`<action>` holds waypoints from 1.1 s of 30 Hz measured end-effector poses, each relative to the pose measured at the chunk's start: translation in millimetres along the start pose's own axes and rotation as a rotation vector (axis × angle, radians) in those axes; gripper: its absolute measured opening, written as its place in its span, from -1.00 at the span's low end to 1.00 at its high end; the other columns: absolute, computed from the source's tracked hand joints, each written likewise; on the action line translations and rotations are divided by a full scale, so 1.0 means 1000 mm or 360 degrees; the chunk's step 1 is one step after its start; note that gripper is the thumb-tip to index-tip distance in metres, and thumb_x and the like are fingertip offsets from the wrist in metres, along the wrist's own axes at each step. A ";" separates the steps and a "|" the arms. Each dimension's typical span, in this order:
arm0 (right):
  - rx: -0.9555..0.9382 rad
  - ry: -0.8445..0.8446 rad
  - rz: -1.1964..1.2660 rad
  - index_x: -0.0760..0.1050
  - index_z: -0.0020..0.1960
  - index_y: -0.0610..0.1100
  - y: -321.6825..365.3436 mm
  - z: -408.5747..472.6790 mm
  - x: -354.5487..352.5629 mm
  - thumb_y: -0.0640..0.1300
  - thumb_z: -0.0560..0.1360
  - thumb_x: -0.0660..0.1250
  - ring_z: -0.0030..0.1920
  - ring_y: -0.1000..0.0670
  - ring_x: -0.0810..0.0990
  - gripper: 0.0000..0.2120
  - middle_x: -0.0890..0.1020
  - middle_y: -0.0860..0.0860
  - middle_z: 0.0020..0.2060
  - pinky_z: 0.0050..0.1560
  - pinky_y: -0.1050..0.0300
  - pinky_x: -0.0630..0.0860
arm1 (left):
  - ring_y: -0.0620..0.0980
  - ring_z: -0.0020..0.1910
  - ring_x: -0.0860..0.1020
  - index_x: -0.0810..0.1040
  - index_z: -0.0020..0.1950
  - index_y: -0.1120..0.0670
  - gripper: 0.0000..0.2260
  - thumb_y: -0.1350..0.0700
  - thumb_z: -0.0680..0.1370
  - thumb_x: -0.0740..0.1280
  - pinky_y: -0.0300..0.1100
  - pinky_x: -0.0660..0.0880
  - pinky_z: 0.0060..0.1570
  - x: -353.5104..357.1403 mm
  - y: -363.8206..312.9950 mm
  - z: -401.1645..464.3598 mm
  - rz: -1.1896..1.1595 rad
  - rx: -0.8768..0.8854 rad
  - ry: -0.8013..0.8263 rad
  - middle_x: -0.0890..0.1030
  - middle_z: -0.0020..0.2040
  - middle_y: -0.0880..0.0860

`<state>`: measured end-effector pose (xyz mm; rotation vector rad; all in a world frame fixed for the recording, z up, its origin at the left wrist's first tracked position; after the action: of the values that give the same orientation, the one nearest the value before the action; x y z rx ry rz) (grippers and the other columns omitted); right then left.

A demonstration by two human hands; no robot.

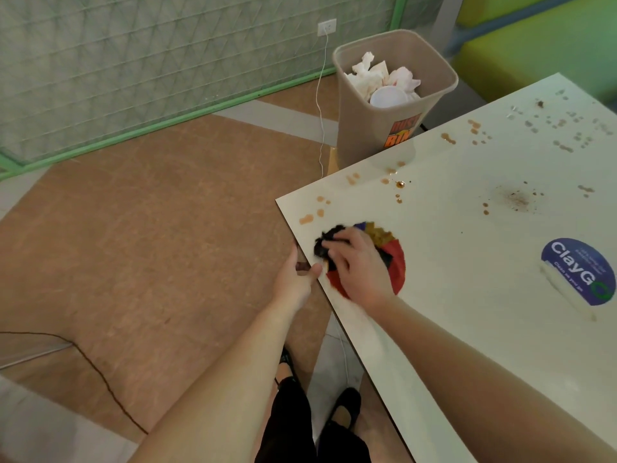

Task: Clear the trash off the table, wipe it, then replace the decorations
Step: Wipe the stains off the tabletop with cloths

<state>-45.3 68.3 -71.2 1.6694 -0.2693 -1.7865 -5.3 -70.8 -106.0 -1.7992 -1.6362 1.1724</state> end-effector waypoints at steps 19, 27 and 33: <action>-0.0275 0.0047 -0.0149 0.64 0.20 -0.10 -0.013 -0.048 -0.011 -0.20 0.60 0.27 0.35 -0.04 0.48 -0.75 0.59 0.00 0.23 0.48 -0.03 0.28 | 0.02 0.20 0.52 0.21 0.56 -0.10 -0.45 0.08 0.61 0.32 -0.11 0.44 0.21 0.003 0.003 -0.006 -0.0169 -0.0117 -0.0017 0.55 0.22 0.05; 0.0303 -0.0092 -0.0154 0.51 0.36 0.00 -0.016 -0.030 -0.004 -0.12 0.65 0.19 0.49 0.00 0.29 -0.68 0.41 0.08 0.44 0.50 0.08 0.19 | 0.04 0.32 0.45 0.24 0.54 -0.07 -0.46 0.12 0.60 0.34 -0.17 0.35 0.15 -0.007 -0.006 0.004 -0.0264 -0.0258 0.0131 0.50 0.35 0.03; -0.0124 0.0098 -0.0132 0.53 0.35 0.00 -0.007 -0.051 0.000 -0.08 0.66 0.12 0.49 0.04 0.30 -0.67 0.42 0.05 0.43 0.50 -0.02 0.23 | 0.05 0.15 0.52 0.47 0.34 0.13 -0.64 -0.05 0.69 0.09 -0.09 0.44 0.04 -0.035 -0.040 0.051 -0.0355 -0.0430 0.0141 0.57 0.17 0.02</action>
<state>0.2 88.5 -83.3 1.6984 -0.1034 -1.7789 -67.9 -107.1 -92.1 -1.7381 -1.9584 0.7948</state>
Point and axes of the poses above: each hand's wrist, its own z-axis towards the middle knuckle, its own x-axis out of the palm, y = z × x, the point moved 6 cm from there along z, towards the middle knuckle
